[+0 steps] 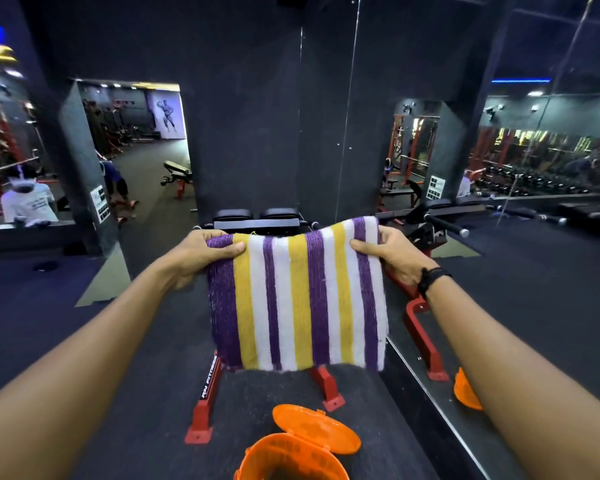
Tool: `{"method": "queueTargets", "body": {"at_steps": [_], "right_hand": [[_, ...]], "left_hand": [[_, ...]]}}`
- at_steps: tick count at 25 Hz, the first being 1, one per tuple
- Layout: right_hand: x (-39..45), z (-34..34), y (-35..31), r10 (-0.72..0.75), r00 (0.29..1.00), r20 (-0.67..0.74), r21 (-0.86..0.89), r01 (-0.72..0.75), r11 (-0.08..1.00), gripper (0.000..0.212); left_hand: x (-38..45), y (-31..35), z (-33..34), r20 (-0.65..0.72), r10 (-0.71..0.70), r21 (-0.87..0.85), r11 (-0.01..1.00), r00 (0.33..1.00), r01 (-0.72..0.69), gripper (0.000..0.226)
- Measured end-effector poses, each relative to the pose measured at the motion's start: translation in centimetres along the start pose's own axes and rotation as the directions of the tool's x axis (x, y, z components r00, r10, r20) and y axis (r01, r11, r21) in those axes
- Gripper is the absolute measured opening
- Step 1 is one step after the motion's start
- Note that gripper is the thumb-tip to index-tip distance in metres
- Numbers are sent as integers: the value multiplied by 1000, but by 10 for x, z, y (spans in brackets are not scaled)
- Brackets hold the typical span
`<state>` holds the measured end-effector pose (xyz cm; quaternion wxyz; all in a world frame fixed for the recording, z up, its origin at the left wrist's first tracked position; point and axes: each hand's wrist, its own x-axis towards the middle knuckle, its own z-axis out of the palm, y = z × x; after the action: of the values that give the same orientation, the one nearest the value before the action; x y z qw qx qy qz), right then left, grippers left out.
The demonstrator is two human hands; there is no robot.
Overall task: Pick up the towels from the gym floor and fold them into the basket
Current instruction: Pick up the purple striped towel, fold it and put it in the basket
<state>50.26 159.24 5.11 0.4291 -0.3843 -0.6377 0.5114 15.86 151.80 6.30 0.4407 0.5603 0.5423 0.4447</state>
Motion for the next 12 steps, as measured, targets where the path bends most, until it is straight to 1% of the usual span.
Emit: {"method": "queueTargets", "body": {"at_steps": [1,2,3,4,5,6,7,8,9,10,11,12], "right_hand": [[6,3,1,-12,992,-124,-86,2,996,34],[10,9,1,-43,969,-242,-172,0,985,33],[12,18,0,-80,941,-329,-240,-2,971,31],[11,28,-2,-121,919,-376,-297,4,955,31],[9,40,-7,-171,907,-385,-342,31,939,33],[6,53,-13,-229,904,-362,-382,81,921,34],[2,65,-18,-291,903,-315,-407,149,901,34],[-3,77,-23,-347,908,-235,-412,231,882,32],[-7,87,-27,-390,914,-117,-408,313,857,27],[-12,96,-30,-400,916,21,-401,374,836,21],[-14,100,-30,-362,918,160,-392,396,830,21],[-17,101,-29,-297,910,289,-366,391,844,26]], "left_hand": [[3,1,3,-87,-26,45,999,996,30,46],[4,6,9,-160,-56,82,994,986,70,36],[5,11,17,-207,-76,110,989,975,100,30],[7,17,27,-228,-87,118,986,970,116,28],[9,23,37,-229,-87,97,989,970,112,28],[7,32,48,-223,-99,53,992,970,113,27],[5,39,57,-188,-123,-15,992,974,122,22],[1,49,66,-132,-151,-94,986,980,140,18],[0,55,72,-47,-166,-155,975,985,157,20],[-3,62,76,40,-180,-157,970,983,184,30],[-3,64,77,92,-186,-96,976,978,194,34],[-4,63,77,87,-192,1,981,977,193,30]]}}
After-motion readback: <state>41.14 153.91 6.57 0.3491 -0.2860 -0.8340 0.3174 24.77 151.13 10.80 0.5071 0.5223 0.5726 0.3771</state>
